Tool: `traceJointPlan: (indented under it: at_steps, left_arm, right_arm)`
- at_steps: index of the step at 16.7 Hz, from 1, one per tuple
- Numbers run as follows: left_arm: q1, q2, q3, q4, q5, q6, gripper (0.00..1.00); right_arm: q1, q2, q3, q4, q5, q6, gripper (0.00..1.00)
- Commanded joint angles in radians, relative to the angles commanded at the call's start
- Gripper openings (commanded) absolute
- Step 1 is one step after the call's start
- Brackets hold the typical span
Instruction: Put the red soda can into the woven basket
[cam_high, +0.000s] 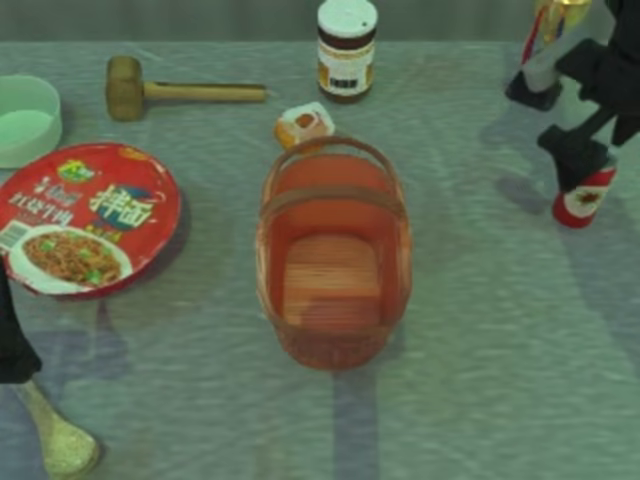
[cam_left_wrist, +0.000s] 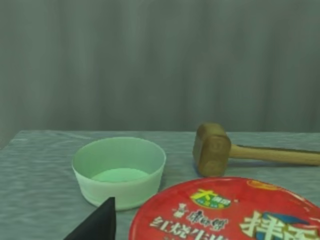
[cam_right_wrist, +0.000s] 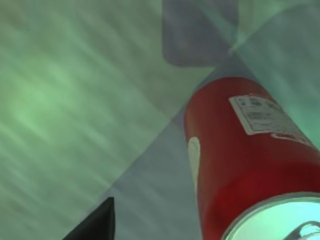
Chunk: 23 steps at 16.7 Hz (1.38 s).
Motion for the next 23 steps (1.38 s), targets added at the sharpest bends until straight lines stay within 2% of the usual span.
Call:
traceJointPlan:
  at_steps: [5, 9, 22, 23]
  left_arm:
    - [0.000, 0.000, 0.000, 0.000, 0.000, 0.000, 1.00]
    - [0.000, 0.000, 0.000, 0.000, 0.000, 0.000, 1.00]
    - [0.000, 0.000, 0.000, 0.000, 0.000, 0.000, 1.00]
    - [0.000, 0.000, 0.000, 0.000, 0.000, 0.000, 1.00]
  right_arm:
    - [0.002, 0.011, -0.126, 0.138, 0.000, 0.003, 1.00]
    - [0.002, 0.012, -0.132, 0.145, 0.000, 0.003, 1.00]
    - [0.002, 0.012, -0.132, 0.145, 0.000, 0.003, 0.02]
    - [0.002, 0.012, -0.132, 0.145, 0.000, 0.003, 0.00]
